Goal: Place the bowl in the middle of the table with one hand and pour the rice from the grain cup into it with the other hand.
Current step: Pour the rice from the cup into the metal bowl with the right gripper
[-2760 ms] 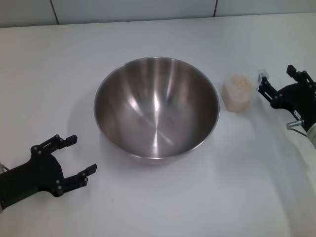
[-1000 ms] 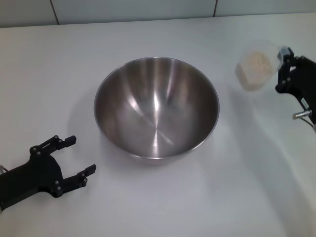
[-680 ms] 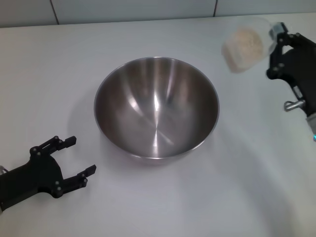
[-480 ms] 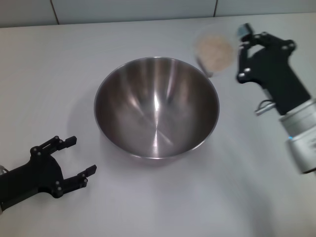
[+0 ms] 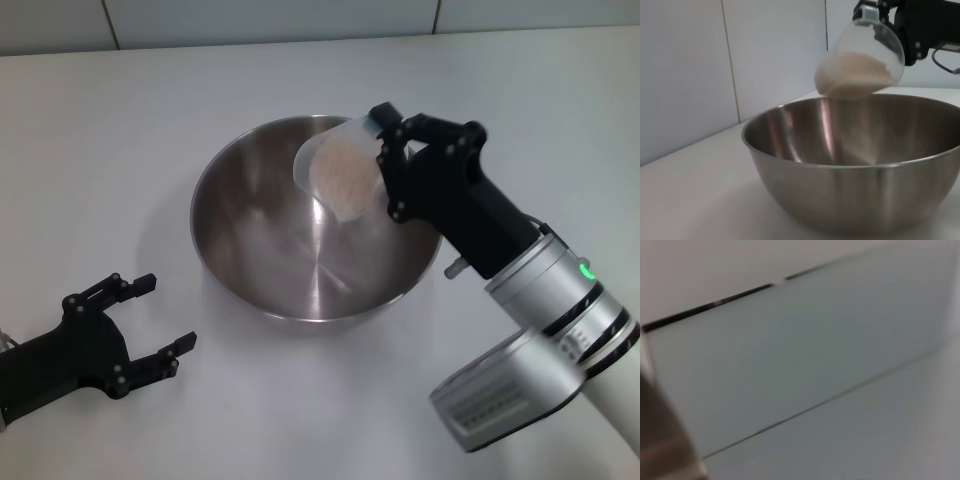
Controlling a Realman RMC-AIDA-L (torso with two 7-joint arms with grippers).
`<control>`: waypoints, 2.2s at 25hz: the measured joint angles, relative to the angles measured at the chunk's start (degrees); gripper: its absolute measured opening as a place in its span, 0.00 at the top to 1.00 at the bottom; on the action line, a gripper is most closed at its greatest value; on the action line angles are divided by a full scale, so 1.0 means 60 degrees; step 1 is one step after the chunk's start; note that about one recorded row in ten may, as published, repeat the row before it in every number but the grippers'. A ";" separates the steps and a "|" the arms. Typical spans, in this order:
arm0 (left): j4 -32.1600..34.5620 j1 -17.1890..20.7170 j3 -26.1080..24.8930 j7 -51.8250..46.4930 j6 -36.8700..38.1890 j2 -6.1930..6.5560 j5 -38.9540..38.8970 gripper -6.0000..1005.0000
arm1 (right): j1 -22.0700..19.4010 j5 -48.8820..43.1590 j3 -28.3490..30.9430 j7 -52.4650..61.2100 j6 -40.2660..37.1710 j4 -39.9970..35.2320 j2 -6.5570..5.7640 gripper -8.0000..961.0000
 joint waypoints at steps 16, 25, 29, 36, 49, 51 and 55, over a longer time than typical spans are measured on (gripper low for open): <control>0.0000 0.0014 0.0057 0.0000 0.0001 -0.0021 0.0000 0.17 | 0.0049 -0.0061 -0.0372 -0.4578 0.0159 0.0165 0.0000 0.98; 0.0000 -0.0029 0.0070 0.0000 0.0001 -0.0022 0.0000 0.17 | 0.0077 -0.0076 -0.0543 -0.6426 0.0159 0.0144 0.0000 0.98; 0.0000 -0.0030 0.0068 0.0000 0.0001 -0.0022 0.0000 0.17 | 0.0088 -0.0049 -0.0543 -0.7249 0.0253 0.0172 0.0000 0.98; 0.0000 -0.0039 0.0067 0.0000 0.0001 -0.0016 0.0000 0.17 | 0.0090 -0.0016 -0.0650 -0.8613 0.0632 0.0219 0.0000 0.98; 0.0000 -0.0045 0.0068 0.0000 0.0001 -0.0021 0.0000 0.17 | 0.0146 -0.0011 -0.0909 -1.1199 0.1087 0.0312 0.0000 0.98; 0.0000 -0.0045 0.0068 0.0000 0.0001 -0.0022 0.0000 0.17 | 0.0152 -0.0011 -0.0909 -1.1181 0.1098 0.0304 0.0000 0.98; 0.0000 -0.0045 0.0068 0.0000 0.0001 -0.0021 0.0001 0.17 | 0.0157 -0.0004 -0.0909 -1.1133 0.1119 0.0256 0.0000 0.98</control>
